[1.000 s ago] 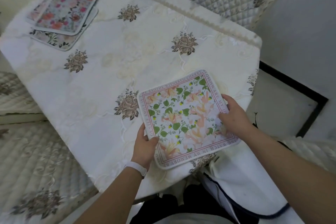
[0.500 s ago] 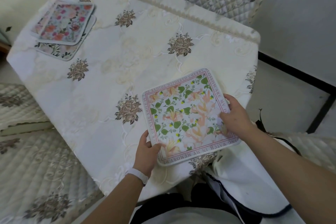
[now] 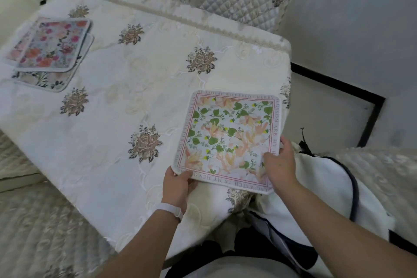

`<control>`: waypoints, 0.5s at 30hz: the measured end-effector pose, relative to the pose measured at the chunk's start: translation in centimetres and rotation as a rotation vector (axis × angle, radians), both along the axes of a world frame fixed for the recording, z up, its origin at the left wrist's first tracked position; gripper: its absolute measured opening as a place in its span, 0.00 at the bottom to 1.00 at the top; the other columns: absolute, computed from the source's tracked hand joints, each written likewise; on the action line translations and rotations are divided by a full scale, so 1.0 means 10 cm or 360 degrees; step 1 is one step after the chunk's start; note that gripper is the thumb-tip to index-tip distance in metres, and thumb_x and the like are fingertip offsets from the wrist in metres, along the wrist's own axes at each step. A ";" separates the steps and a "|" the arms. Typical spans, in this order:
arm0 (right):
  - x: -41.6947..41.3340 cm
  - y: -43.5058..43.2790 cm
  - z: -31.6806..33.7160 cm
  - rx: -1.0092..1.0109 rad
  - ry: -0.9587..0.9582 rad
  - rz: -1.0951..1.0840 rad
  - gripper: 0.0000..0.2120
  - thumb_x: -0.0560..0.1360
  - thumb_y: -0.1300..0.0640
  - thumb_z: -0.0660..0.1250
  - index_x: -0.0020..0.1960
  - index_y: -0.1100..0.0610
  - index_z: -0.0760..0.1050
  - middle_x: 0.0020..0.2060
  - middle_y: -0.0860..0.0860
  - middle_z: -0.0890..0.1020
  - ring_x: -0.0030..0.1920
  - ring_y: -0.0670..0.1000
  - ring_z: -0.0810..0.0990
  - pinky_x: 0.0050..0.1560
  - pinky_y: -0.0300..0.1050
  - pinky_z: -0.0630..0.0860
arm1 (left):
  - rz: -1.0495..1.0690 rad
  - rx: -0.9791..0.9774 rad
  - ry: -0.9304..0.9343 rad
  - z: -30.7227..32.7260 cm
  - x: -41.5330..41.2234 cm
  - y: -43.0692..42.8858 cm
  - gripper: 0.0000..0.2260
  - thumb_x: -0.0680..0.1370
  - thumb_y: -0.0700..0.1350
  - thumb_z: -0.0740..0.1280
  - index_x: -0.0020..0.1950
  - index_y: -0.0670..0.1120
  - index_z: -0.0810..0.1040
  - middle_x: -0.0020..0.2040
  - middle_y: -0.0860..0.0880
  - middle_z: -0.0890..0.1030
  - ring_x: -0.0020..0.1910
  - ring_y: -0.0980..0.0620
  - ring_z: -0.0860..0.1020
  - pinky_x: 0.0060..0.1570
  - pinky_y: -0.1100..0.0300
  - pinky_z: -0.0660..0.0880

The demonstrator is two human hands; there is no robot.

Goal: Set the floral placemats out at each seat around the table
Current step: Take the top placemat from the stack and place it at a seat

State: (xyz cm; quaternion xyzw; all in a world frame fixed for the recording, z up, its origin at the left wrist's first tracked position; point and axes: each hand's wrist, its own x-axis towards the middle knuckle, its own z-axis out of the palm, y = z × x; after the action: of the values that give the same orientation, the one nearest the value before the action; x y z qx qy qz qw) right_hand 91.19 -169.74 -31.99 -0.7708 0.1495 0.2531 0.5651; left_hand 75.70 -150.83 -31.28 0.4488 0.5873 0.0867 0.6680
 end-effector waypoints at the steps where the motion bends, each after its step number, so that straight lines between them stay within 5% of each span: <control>1: -0.06 0.00 -0.01 0.0002 0.0010 -0.0039 0.26 0.75 0.67 0.62 0.69 0.49 0.66 0.54 0.47 0.79 0.47 0.42 0.79 0.37 0.40 0.76 | -0.0011 -0.0008 -0.0006 -0.01 0.00 0.01 0.12 0.77 0.31 0.62 0.56 0.44 0.76 0.49 0.42 0.82 0.38 0.49 0.80 0.35 0.56 0.78; 6: -0.33 0.03 -0.04 -0.0016 0.0028 -0.0208 0.22 0.76 0.67 0.62 0.67 0.52 0.67 0.54 0.47 0.78 0.46 0.43 0.78 0.38 0.39 0.74 | -0.0117 -0.0016 -0.0047 -0.03 0.00 0.08 0.11 0.76 0.31 0.63 0.55 0.43 0.75 0.49 0.40 0.82 0.36 0.49 0.78 0.31 0.59 0.75; 10: -0.46 0.08 -0.04 -0.0023 0.0055 -0.0248 0.19 0.76 0.66 0.62 0.65 0.53 0.67 0.55 0.48 0.79 0.50 0.51 0.80 0.43 0.45 0.77 | -0.0195 0.0009 -0.0040 -0.03 0.01 0.17 0.10 0.76 0.31 0.63 0.51 0.45 0.75 0.51 0.38 0.82 0.43 0.43 0.80 0.37 0.54 0.78; 15: -0.46 0.04 -0.02 0.0016 0.0053 -0.0183 0.20 0.75 0.67 0.64 0.65 0.53 0.69 0.54 0.50 0.80 0.46 0.43 0.78 0.39 0.42 0.75 | -0.0219 0.0049 -0.0068 0.02 0.05 0.28 0.12 0.76 0.29 0.61 0.50 0.46 0.73 0.49 0.38 0.81 0.40 0.44 0.78 0.36 0.54 0.76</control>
State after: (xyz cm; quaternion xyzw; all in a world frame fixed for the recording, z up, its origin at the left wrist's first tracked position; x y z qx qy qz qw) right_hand 86.56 -169.38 -32.23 -0.7539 0.2016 0.2338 0.5800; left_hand 76.19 -148.02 -31.07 0.4962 0.5393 0.0592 0.6778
